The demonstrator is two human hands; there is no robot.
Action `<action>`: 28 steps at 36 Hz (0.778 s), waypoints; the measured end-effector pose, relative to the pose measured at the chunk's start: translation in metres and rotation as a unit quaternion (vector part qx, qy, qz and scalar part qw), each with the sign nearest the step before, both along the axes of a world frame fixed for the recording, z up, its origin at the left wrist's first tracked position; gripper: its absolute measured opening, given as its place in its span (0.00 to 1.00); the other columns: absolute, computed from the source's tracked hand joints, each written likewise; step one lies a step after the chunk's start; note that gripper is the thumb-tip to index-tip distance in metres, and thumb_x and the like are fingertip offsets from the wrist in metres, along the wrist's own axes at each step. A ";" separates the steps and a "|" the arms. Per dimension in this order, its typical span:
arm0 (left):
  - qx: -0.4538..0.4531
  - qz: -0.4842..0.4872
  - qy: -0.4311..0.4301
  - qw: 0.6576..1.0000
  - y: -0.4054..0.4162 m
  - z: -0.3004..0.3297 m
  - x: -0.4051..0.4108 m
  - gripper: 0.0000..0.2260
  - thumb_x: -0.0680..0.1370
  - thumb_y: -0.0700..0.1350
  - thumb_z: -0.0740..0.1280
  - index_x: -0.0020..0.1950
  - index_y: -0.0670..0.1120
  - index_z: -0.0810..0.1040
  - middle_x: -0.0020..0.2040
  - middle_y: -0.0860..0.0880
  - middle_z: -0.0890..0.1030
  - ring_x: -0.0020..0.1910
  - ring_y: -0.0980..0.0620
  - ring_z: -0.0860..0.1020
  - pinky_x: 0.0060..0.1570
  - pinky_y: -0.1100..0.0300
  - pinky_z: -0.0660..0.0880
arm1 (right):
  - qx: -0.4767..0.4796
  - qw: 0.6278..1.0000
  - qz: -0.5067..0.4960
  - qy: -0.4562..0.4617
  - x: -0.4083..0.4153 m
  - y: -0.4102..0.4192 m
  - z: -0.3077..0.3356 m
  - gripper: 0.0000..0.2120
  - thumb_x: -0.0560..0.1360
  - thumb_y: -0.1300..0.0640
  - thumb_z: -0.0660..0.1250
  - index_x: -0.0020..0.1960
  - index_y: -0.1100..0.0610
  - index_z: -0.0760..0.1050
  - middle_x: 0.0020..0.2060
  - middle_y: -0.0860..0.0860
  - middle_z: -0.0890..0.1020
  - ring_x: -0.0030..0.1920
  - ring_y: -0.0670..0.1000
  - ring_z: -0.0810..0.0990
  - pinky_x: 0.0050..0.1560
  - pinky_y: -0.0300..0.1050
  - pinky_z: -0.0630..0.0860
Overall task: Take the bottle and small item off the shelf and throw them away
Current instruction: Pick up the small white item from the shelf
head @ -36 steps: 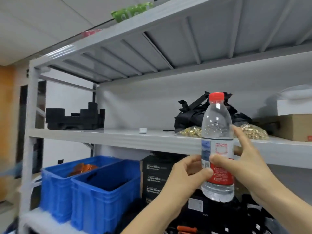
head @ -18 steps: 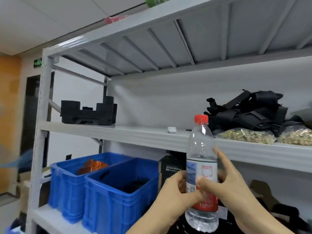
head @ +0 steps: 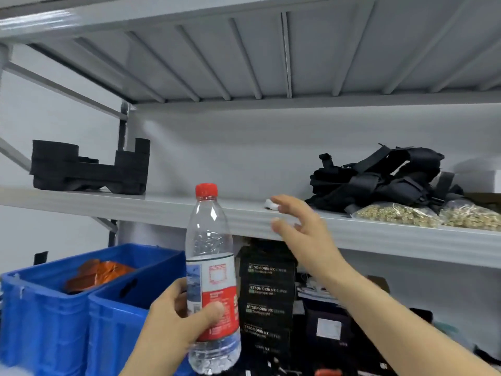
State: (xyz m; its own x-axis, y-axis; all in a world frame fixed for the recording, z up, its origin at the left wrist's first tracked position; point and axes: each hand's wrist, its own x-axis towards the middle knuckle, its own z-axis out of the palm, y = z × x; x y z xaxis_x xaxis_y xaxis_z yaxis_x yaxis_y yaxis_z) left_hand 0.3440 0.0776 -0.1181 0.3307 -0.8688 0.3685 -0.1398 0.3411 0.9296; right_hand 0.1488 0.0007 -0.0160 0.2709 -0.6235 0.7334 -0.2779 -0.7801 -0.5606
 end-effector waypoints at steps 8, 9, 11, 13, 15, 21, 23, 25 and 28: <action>0.014 0.016 0.002 1.000 0.005 0.001 0.017 0.19 0.64 0.38 0.78 0.50 0.54 0.78 0.39 0.53 0.88 0.45 0.49 0.84 0.43 0.55 0.77 | 0.074 0.966 -0.183 0.167 0.007 -0.100 0.089 0.12 0.76 0.56 0.60 0.51 0.57 0.81 0.50 0.58 0.84 0.53 0.59 0.79 0.55 0.50 0.75; 0.019 0.014 0.000 1.000 0.005 0.002 0.017 0.20 0.63 0.39 0.78 0.50 0.54 0.78 0.39 0.53 0.87 0.46 0.49 0.83 0.43 0.55 0.77 | 0.085 0.955 -0.186 0.215 0.012 -0.108 0.092 0.11 0.76 0.54 0.60 0.44 0.56 0.79 0.43 0.57 0.82 0.47 0.59 0.78 0.49 0.49 0.75; 0.023 0.011 -0.007 1.000 0.004 0.006 0.019 0.20 0.63 0.39 0.78 0.48 0.55 0.77 0.37 0.58 0.87 0.45 0.51 0.83 0.42 0.57 0.76 | 0.103 0.935 -0.183 0.285 0.023 -0.123 0.095 0.13 0.78 0.48 0.59 0.42 0.54 0.77 0.40 0.52 0.77 0.46 0.58 0.75 0.43 0.46 0.69; 0.023 0.007 -0.013 1.000 0.005 0.011 0.021 0.19 0.64 0.39 0.78 0.48 0.56 0.77 0.35 0.62 0.86 0.44 0.53 0.82 0.39 0.59 0.75 | 0.103 0.922 -0.183 0.325 0.031 -0.135 0.094 0.16 0.78 0.44 0.59 0.54 0.52 0.80 0.48 0.52 0.79 0.55 0.58 0.76 0.48 0.46 0.68; 0.017 0.013 -0.018 1.000 0.005 0.013 0.024 0.19 0.64 0.39 0.78 0.48 0.56 0.77 0.37 0.63 0.86 0.42 0.54 0.83 0.39 0.60 0.75 | 0.103 0.918 -0.172 0.343 0.036 -0.143 0.090 0.14 0.78 0.46 0.59 0.39 0.52 0.76 0.38 0.52 0.78 0.45 0.57 0.75 0.41 0.47 0.67; -0.007 0.033 -0.015 0.999 0.010 0.011 0.030 0.20 0.63 0.38 0.78 0.45 0.57 0.77 0.35 0.64 0.85 0.37 0.59 0.83 0.37 0.61 0.74 | 0.076 0.922 -0.151 0.348 0.035 -0.156 0.084 0.17 0.73 0.64 0.62 0.58 0.54 0.81 0.54 0.53 0.78 0.57 0.56 0.78 0.53 0.45 0.73; -0.012 0.035 -0.016 0.999 0.011 0.012 0.031 0.20 0.63 0.38 0.78 0.47 0.57 0.78 0.37 0.62 0.86 0.38 0.58 0.84 0.38 0.60 0.75 | 0.078 0.937 -0.103 0.326 0.027 -0.159 0.084 0.25 0.70 0.69 0.60 0.63 0.51 0.77 0.57 0.55 0.77 0.57 0.56 0.77 0.52 0.45 0.73; -0.015 0.041 -0.016 0.999 0.009 0.012 0.031 0.20 0.64 0.37 0.78 0.48 0.56 0.78 0.37 0.62 0.86 0.41 0.55 0.84 0.39 0.59 0.75 | 0.063 0.954 -0.067 0.285 0.017 -0.161 0.083 0.31 0.70 0.69 0.61 0.70 0.48 0.71 0.56 0.54 0.78 0.52 0.54 0.77 0.51 0.43 0.72; -0.020 0.033 -0.011 0.999 0.006 0.015 0.028 0.20 0.64 0.37 0.77 0.48 0.56 0.78 0.38 0.61 0.86 0.42 0.53 0.84 0.39 0.59 0.75 | 0.024 0.973 -0.044 0.224 0.005 -0.165 0.081 0.36 0.70 0.68 0.64 0.75 0.46 0.63 0.51 0.50 0.77 0.50 0.50 0.76 0.50 0.38 0.70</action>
State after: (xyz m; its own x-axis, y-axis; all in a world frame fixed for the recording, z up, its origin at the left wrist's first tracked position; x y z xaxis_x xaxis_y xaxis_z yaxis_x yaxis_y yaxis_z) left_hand 0.3716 0.0833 -0.1033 0.3790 -0.8292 0.4108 -0.1836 0.3677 0.9116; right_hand 0.1533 -0.1645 0.0646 0.5003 -0.6903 0.5227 -0.5684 -0.7172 -0.4030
